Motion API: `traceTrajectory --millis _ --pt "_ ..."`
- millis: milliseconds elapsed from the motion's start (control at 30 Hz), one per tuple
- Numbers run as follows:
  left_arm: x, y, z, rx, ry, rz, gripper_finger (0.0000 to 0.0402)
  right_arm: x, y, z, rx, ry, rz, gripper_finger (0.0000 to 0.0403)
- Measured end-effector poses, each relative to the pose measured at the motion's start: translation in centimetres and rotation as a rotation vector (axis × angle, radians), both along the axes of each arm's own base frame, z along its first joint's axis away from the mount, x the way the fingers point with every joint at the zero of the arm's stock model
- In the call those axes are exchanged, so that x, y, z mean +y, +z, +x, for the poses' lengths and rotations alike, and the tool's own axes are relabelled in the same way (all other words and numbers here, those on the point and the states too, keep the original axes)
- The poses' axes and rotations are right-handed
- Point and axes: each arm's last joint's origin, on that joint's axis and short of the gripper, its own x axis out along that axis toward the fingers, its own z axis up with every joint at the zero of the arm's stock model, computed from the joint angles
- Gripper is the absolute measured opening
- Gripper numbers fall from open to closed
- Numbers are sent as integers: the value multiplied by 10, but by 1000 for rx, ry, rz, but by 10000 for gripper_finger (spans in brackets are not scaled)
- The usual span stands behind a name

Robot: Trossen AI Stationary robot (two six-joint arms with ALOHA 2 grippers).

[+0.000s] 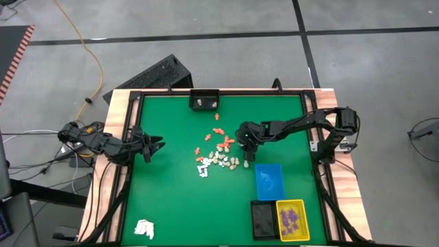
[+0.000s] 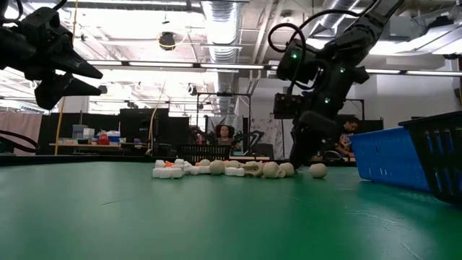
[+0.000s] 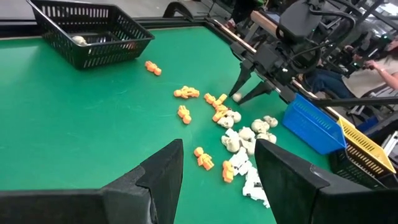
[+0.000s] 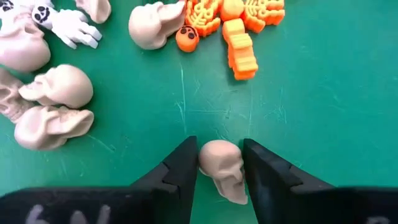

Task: Sort Halloween decoration
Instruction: Put the gray skull toy into the top black bin

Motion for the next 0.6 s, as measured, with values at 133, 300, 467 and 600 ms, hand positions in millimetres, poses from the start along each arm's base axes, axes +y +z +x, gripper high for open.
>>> traceTrajectory --millis 133,300,467,600 --pt "0 0 0 0 0 0 189 0 0 -1 4 -7 4 101" --pt "0 0 0 0 0 0 189 0 1 -1 6 -8 5 68" --pt "0 0 0 0 0 0 189 0 1 -1 6 -12 7 60" --pt "0 0 0 -1 0 -3 189 0 6 -2 -11 -15 7 58"
